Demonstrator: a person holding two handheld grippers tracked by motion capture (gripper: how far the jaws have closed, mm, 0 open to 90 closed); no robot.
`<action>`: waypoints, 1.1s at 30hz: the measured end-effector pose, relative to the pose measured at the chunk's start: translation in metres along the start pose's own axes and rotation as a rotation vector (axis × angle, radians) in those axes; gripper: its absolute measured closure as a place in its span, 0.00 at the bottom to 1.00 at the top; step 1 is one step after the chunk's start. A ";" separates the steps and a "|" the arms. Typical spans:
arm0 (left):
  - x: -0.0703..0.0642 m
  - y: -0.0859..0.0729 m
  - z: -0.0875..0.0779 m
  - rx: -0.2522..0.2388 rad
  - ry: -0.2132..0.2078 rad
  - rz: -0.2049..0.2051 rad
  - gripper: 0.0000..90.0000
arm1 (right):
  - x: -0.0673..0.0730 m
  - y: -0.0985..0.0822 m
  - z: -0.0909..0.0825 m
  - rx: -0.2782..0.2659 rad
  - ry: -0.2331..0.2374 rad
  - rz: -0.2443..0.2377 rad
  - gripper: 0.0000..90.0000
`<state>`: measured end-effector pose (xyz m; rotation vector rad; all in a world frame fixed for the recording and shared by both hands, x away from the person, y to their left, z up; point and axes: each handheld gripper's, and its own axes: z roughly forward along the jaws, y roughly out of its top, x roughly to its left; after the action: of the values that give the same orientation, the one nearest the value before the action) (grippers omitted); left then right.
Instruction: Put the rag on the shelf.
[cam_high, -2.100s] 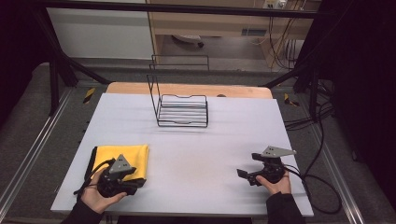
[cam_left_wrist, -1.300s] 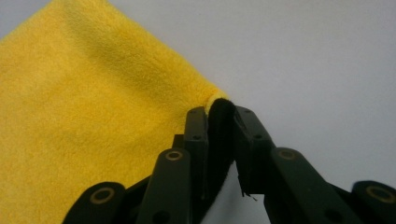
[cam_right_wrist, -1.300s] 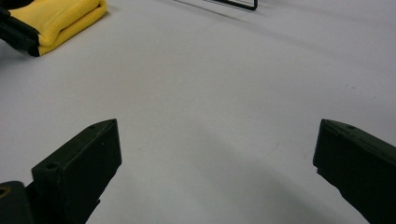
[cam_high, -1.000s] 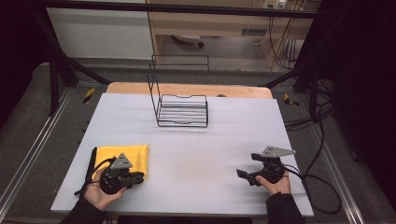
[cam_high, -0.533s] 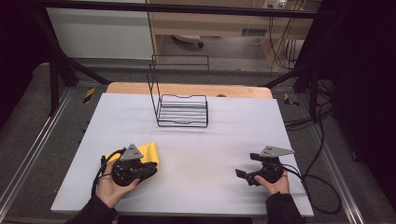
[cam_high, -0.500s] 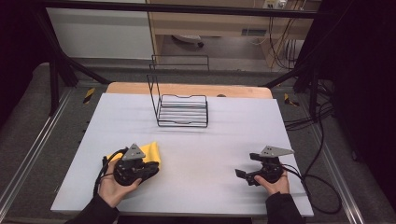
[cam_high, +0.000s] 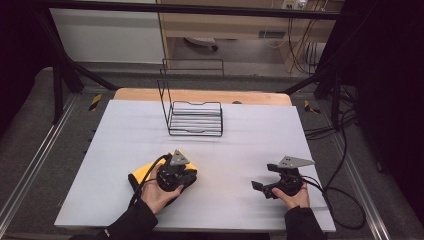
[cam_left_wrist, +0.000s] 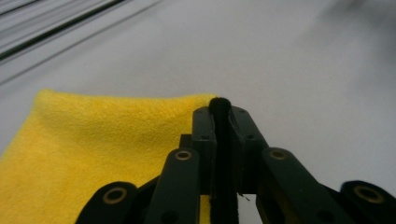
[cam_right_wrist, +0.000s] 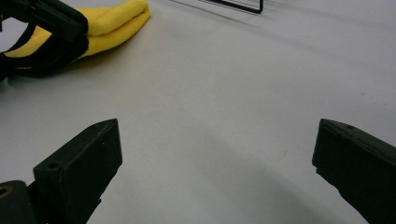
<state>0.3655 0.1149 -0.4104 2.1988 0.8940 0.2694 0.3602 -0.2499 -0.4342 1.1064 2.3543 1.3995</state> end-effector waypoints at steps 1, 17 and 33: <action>0.000 -0.001 0.003 0.006 -0.001 0.007 0.90 | 0.000 0.000 0.000 0.000 0.000 0.000 0.02; 0.016 -0.035 -0.057 0.028 0.010 0.066 0.53 | 0.025 0.016 0.021 0.009 -0.027 -0.014 0.08; -0.003 -0.069 -0.045 0.130 0.039 0.095 0.68 | 0.080 0.040 0.073 0.071 0.060 -0.091 0.40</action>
<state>0.3074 0.1712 -0.4274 2.3681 0.8503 0.3088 0.3606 -0.1342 -0.4243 0.9731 2.4803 1.3465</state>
